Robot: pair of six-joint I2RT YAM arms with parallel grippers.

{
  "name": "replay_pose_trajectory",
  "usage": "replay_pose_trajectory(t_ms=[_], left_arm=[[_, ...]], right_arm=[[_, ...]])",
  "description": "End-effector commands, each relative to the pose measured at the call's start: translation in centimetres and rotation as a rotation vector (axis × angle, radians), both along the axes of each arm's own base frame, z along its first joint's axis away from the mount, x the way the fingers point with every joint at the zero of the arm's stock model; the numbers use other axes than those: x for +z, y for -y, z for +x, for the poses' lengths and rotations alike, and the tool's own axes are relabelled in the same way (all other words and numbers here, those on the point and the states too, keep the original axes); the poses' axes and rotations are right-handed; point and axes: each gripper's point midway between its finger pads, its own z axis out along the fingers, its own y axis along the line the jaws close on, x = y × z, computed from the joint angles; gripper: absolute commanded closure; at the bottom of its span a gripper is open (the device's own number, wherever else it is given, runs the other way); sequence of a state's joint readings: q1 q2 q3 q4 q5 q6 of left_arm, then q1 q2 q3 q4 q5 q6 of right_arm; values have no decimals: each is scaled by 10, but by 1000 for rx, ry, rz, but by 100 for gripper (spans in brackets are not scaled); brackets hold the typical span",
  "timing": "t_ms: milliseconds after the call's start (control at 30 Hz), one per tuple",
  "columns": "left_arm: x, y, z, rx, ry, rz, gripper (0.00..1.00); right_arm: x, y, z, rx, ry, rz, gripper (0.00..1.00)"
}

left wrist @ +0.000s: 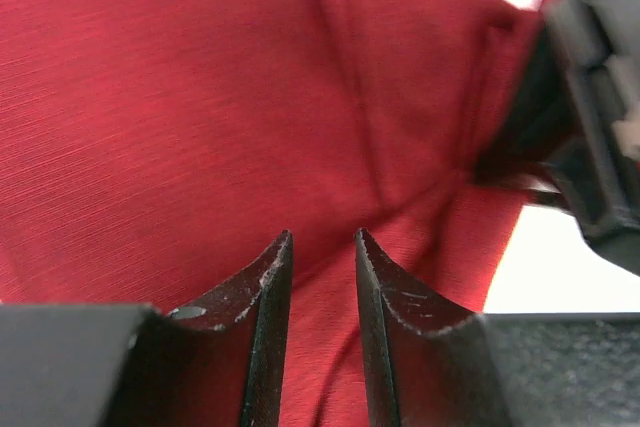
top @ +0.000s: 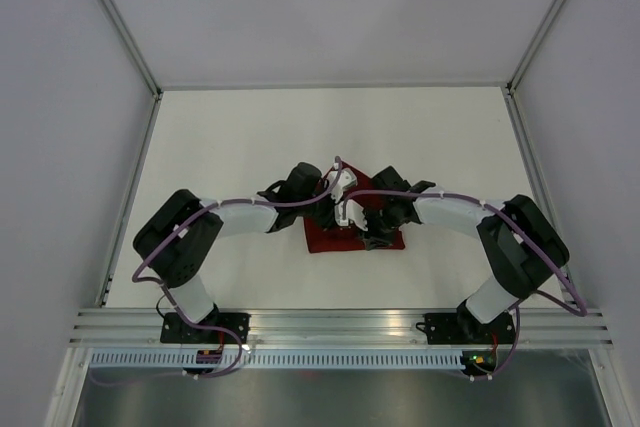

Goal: Fold the napkin, place the utensils inside, and roll it up
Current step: Roll the napkin with the utensil

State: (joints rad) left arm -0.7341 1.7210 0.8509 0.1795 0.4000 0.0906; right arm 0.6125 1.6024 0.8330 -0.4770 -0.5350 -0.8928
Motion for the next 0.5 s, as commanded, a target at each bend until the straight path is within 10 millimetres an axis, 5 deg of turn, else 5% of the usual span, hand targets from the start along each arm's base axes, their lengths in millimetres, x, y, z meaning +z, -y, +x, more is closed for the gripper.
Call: replay_pose_trajectory(t_ms=[0, 200, 467], left_arm=[[20, -20, 36, 196, 142, 32, 64], [45, -55, 69, 426, 276, 39, 62], [84, -80, 83, 589, 388, -14, 60]], right_arm=[[-34, 26, -48, -9, -245, -140, 84], [-46, 27, -50, -19, -344, -194, 85], [-50, 27, -47, -57, -473, -211, 86]])
